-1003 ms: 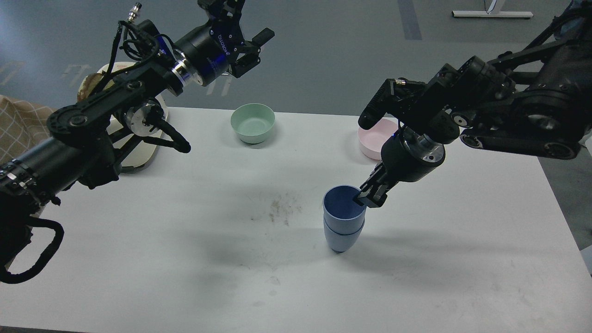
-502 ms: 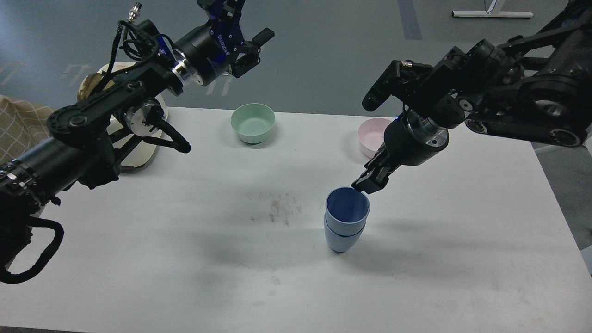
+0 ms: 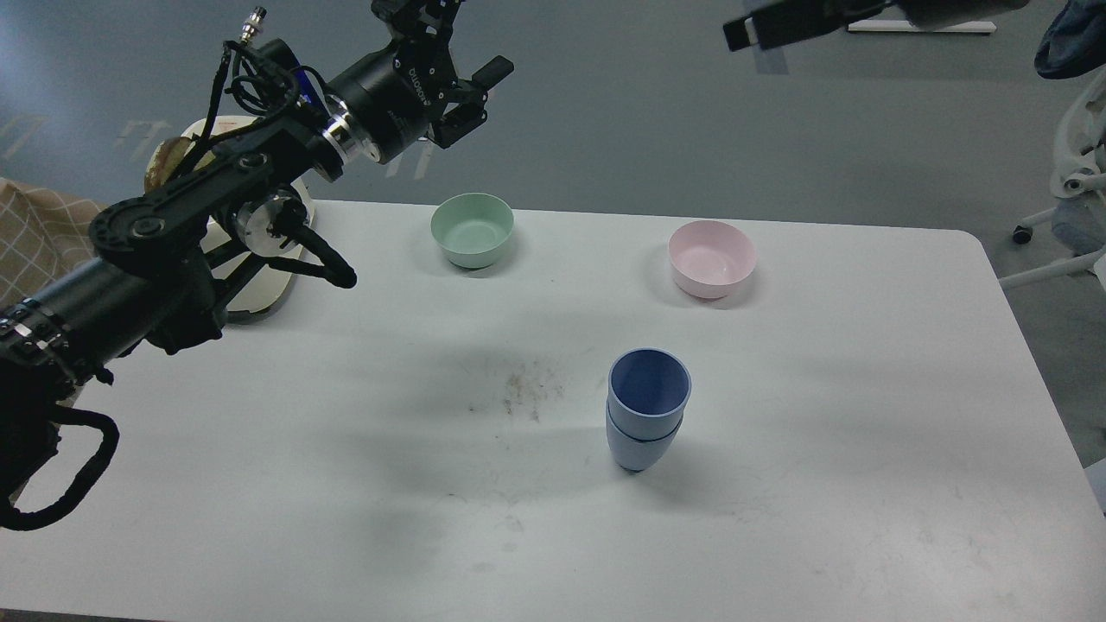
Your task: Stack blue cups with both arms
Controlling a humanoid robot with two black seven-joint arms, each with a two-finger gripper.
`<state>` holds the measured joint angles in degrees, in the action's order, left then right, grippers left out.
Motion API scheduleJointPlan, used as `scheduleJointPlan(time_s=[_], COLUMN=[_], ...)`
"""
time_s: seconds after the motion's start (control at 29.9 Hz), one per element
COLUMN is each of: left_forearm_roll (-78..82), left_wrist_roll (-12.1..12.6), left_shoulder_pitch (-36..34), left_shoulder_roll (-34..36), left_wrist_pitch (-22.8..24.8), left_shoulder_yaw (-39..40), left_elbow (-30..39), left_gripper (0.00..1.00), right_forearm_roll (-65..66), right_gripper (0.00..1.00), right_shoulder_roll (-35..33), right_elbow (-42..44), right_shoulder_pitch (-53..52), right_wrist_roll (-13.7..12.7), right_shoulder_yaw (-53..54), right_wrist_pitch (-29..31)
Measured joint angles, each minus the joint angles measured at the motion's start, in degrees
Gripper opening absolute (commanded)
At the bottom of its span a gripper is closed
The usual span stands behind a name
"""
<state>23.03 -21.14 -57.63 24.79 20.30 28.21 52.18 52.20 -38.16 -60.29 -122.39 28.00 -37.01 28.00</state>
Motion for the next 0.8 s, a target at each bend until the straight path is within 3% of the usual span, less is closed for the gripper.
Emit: scheduleJointPlan(time_s=[0.2,0.43,0.54,0.6,0.67,0.8], left_forearm_roll=[0.00,0.00,0.00,0.00,0.00,-0.15], left_wrist_roll=[0.00,-0.04,-0.04,-0.05,-0.15,-0.40], left_shoulder_pitch=[0.08,0.77,1.24,1.71,2.13,3.25], left_shoulder_roll=[-0.17,-0.40,-0.78,-0.94,-1.01,-1.09], left_wrist_pitch=[-0.08,-0.03,-0.06,-0.07,-0.07,-0.05], left_shoulder_yaw=[0.03,-0.15,0.18,0.27,0.40,0.88], left_elbow=[-1.01,-2.66,-3.95,-4.98,-5.63,-6.14], left_gripper=[0.98,0.98,0.98,0.98,0.98,0.98], right_forearm_roll=[-8.90,-24.13,-29.37,-31.77,-33.39,-34.56], right_gripper=[0.71,0.75,0.79,0.92,0.99,1.00], right_shoulder_roll=[-7.74,-10.14,-8.70,-6.63,-4.28,1.55], right_elbow=[4.52,5.09,6.66,8.41,10.37,13.50], right_shoulder_pitch=[9.09,31.96,42.34,48.02,52.71,60.17], right_wrist_roll=[-0.01,-0.01,-0.02,-0.02,-0.01,-0.01], right_shoulder_yaw=[3.00,20.32,31.66,38.43,44.75,53.95], right_wrist_pitch=[-1.58,-12.36,-14.38,-15.18,-15.42,-15.54])
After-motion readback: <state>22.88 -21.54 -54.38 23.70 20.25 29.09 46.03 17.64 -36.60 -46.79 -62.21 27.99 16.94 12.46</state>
